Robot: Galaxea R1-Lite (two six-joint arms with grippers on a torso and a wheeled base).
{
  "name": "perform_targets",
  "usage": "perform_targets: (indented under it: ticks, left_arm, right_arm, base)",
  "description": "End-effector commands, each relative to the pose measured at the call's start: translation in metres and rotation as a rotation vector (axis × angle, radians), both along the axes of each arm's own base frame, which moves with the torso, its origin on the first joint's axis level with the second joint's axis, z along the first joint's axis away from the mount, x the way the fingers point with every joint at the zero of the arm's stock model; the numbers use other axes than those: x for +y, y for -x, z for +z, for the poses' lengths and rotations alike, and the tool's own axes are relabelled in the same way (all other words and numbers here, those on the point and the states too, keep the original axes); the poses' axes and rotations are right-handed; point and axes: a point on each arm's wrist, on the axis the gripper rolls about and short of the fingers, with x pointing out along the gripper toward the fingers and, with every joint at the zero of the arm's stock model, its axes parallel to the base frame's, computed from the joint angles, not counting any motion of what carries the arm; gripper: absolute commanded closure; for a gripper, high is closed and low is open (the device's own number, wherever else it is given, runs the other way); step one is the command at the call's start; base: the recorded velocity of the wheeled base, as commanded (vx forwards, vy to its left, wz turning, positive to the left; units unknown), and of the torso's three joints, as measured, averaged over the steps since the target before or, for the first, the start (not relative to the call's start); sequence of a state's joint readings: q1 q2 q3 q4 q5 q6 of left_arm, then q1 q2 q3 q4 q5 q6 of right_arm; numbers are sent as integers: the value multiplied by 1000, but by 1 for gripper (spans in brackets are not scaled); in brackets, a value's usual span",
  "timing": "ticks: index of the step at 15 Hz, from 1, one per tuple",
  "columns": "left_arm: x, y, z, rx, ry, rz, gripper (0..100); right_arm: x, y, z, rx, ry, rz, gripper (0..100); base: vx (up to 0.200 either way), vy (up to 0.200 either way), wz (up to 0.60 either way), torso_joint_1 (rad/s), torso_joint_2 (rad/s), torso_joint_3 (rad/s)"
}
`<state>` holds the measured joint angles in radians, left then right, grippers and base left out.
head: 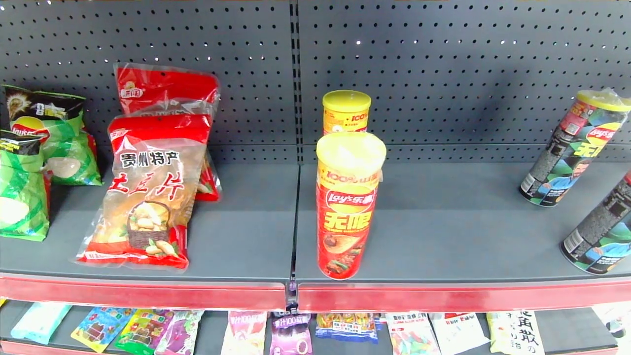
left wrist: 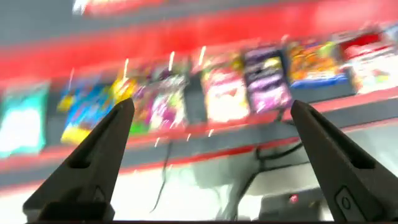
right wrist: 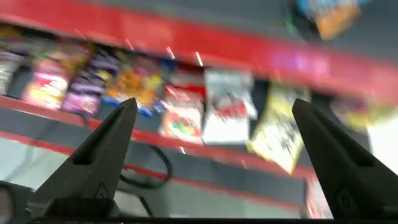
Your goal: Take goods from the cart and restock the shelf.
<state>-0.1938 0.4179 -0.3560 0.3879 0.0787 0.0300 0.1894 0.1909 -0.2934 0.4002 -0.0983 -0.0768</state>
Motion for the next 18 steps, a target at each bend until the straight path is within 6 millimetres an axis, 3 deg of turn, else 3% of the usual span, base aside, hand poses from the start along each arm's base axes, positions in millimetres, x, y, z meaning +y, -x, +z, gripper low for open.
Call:
perform_targets:
  ticks: [1, 3, 4, 6, 8, 9, 11, 15, 18]
  left_arm:
    - [9, 56, -17, -164, 33, 172, 0]
    - [9, 54, -18, -161, 93, 208, 0]
    - [7, 42, -34, -161, 106, 193, 0]
    - [3, 25, -51, -233, 133, 104, 0]
    - [0, 20, -53, -276, 174, -6, 0]
    - [0, 20, -54, -276, 181, -28, 0]
    - [-1, 20, -54, -284, 180, -36, 0]
    - [3, 18, -54, -319, 142, 140, 0]
    - [1, 15, -54, -315, 124, 298, 0]
  right_arm:
    - [-1, 11, -6, -71, -19, -96, 0]
    - [-2, 9, -12, -47, -17, -140, 0]
    - [0, 6, -14, -4, -7, -181, 0]
    - [5, -1, -19, 73, 7, -321, 0]
    - [9, -1, -21, 68, -13, -366, 0]
    - [11, 7, -24, -11, -7, -316, 0]
    - [11, 6, -22, -11, 15, -288, 0]
    - [14, -15, -36, -201, -12, -2, 0]
    - [14, -15, -36, -198, -105, 21, 0]
  base:
    - [0, 0, 0, 0, 0, 0]
    - [0, 0, 0, 0, 0, 0]
    - [0, 0, 0, 0, 0, 0]
    - [0, 0, 0, 0, 0, 0]
    - [0, 0, 0, 0, 0, 0]
    - [0, 0, 0, 0, 0, 0]
    - [0, 0, 0, 0, 0, 0]
    - [0, 0, 0, 0, 0, 0]
    - [0, 0, 0, 0, 0, 0]
